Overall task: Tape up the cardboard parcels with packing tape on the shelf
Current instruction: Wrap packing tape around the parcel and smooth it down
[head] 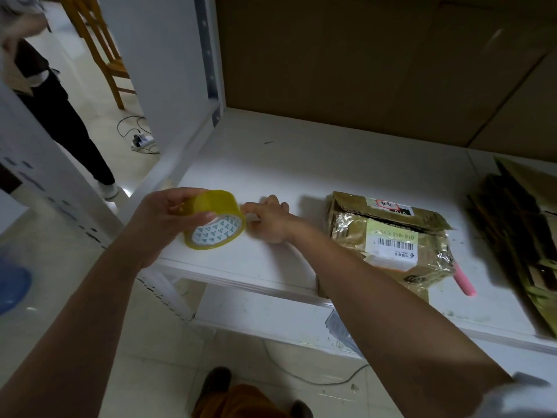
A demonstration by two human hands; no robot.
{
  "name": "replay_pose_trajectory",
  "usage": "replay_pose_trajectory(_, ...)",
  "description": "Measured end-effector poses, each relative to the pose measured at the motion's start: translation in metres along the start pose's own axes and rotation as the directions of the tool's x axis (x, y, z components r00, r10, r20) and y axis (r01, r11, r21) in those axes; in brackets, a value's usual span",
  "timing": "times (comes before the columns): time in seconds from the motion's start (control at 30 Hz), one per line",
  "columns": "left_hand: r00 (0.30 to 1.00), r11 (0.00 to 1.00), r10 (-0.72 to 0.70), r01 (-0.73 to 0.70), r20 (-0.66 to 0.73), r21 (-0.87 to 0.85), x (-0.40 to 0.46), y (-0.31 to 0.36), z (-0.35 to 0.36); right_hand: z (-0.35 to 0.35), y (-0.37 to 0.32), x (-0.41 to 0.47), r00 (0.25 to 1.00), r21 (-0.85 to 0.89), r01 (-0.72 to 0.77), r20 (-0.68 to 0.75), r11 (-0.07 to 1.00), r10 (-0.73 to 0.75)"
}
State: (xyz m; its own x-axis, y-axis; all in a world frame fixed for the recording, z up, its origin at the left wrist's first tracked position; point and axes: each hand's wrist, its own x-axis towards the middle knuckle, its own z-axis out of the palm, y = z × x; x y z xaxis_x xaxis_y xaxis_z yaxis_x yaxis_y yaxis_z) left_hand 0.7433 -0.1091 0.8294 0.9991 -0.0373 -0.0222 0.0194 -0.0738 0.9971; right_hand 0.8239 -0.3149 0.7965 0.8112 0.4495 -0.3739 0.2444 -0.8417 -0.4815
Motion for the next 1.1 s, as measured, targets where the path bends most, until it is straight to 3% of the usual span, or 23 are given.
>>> replay_pose_trajectory(0.17, 1.0, 0.999, 0.023, -0.023, 0.005, -0.049, -0.005, -0.002, -0.002, 0.0, 0.0, 0.0, 0.997, 0.093, -0.018, -0.069, 0.996, 0.024)
replay_pose_trajectory(0.53, 0.997, 0.997, 0.072, -0.071, 0.033, -0.028, -0.005, 0.006, 0.002, -0.018, 0.006, -0.007, 0.987, 0.238, 0.112, -0.139, 0.965, -0.08)
replay_pose_trajectory(0.63, 0.994, 0.996, 0.079, -0.075, 0.074, -0.057, -0.005, 0.008, 0.006, -0.021, 0.01, -0.012, 0.984, 0.241, 0.109, -0.161, 0.964, -0.07)
replay_pose_trajectory(0.73, 0.996, 0.981, 0.085, -0.08, 0.022, -0.176, -0.003, 0.017, 0.01, -0.042, 0.001, -0.025, 0.958, 0.308, 0.186, -0.266, 0.933, -0.103)
replay_pose_trajectory(0.87, 0.992, 0.965, 0.125, -0.128, -0.026, -0.229, 0.005, 0.037, 0.02, -0.089, -0.013, -0.042, 0.909, 0.125, 0.231, -0.382, 0.965, -0.168)
replay_pose_trajectory(1.1, 0.987, 0.964, 0.16, -0.149, 0.033, -0.218, 0.015, 0.063, 0.069, -0.127, 0.022, -0.105, 0.9, 0.061, 0.153, -0.42, 0.986, -0.114)
